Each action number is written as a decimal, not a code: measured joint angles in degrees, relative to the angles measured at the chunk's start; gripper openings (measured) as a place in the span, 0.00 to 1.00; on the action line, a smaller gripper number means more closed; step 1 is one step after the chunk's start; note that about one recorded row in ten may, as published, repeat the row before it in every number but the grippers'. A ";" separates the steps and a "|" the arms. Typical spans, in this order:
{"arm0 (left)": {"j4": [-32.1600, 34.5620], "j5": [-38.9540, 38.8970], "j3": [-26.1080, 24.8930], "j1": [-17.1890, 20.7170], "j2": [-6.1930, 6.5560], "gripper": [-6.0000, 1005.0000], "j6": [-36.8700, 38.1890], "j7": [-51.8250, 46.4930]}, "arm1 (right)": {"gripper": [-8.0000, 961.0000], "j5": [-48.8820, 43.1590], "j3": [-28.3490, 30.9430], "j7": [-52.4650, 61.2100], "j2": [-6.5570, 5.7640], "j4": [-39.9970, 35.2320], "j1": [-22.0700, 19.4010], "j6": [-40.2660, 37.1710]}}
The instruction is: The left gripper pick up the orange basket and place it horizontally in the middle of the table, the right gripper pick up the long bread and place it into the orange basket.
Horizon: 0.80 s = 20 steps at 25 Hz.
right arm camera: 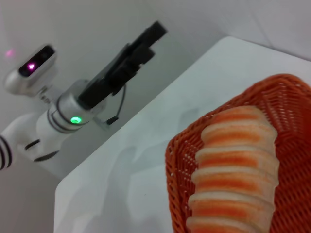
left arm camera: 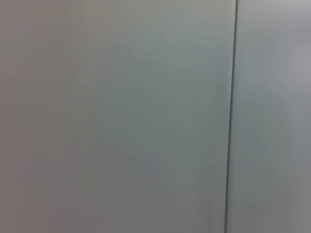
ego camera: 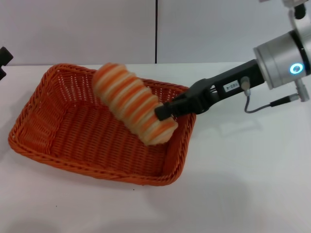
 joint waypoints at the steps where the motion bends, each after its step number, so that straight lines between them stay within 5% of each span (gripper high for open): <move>1: -0.02 0.00 -0.02 0.04 -0.04 0.68 0.00 0.08 | 0.13 0.00 0.00 -1.00 0.05 0.84 0.45 0.34; 14: -1.01 0.01 -0.04 -0.08 0.04 0.68 -0.02 0.02 | 0.31 0.92 0.82 -5.20 0.52 2.28 -0.14 6.42; 16: -1.02 0.02 -0.07 0.01 0.06 0.68 -0.02 0.22 | 0.38 1.26 1.20 -5.23 0.56 -0.20 -1.87 6.90; 20: -1.03 0.04 -1.24 0.67 0.18 0.68 0.90 1.47 | 0.53 3.49 2.12 -5.54 1.04 -12.57 -11.73 8.44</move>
